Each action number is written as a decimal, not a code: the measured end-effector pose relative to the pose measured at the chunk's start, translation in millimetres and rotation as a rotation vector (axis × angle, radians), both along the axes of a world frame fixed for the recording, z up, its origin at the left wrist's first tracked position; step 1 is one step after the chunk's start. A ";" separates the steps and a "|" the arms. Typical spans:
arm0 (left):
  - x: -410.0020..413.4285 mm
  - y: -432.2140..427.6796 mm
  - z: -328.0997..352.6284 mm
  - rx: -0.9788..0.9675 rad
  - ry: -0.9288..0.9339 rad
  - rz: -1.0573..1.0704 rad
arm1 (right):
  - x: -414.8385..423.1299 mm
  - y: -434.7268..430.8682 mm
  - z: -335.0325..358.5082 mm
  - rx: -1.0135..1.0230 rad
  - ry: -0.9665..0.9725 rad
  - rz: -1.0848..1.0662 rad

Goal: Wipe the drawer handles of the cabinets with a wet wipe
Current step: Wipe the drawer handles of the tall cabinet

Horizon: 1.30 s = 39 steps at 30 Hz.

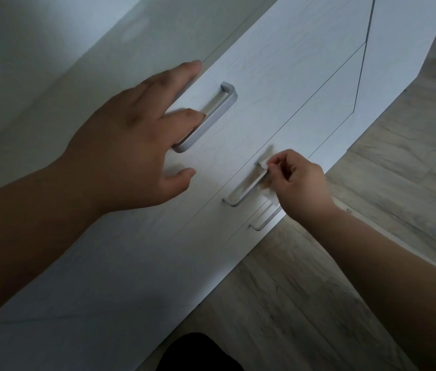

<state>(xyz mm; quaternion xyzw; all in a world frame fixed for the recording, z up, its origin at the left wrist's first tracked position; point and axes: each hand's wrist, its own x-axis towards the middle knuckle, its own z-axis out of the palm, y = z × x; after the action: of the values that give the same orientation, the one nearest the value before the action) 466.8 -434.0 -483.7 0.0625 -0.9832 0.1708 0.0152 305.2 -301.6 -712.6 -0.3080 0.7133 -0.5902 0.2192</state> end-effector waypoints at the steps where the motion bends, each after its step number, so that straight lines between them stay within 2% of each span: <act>1: 0.0 0.1 -0.1 -0.001 0.001 0.001 | -2.9 -3.4 1.9 -0.008 0.000 -0.005; 9: 0.9 0.9 -0.4 -0.010 -0.002 -0.002 | 9.7 3.9 -0.7 -0.016 -0.002 -0.010; 19: 1.2 -3.9 -1.1 0.015 0.007 -0.009 | 20.1 0.3 -2.9 -0.029 -0.178 -0.124; 23: 0.1 -3.5 -1.1 0.004 0.001 -0.008 | 2.3 -13.4 -0.1 -0.017 -0.113 -0.060; 29: 1.0 -2.1 -0.9 0.023 0.015 -0.012 | 0.0 -8.5 4.2 0.020 -0.166 -0.018; 33: 1.9 -2.5 -1.4 0.031 0.015 -0.004 | 17.4 -0.6 3.1 -0.010 -0.229 -0.107; 39: 0.6 -2.3 -0.2 0.020 0.004 -0.006 | 32.5 0.1 -3.7 -0.061 -0.207 -0.165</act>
<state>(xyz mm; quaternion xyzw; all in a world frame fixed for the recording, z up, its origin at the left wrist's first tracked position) 467.4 -436.3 -483.9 0.0601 -0.9850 0.1610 0.0170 337.7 -301.5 -716.3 -0.1922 0.6914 -0.6564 0.2328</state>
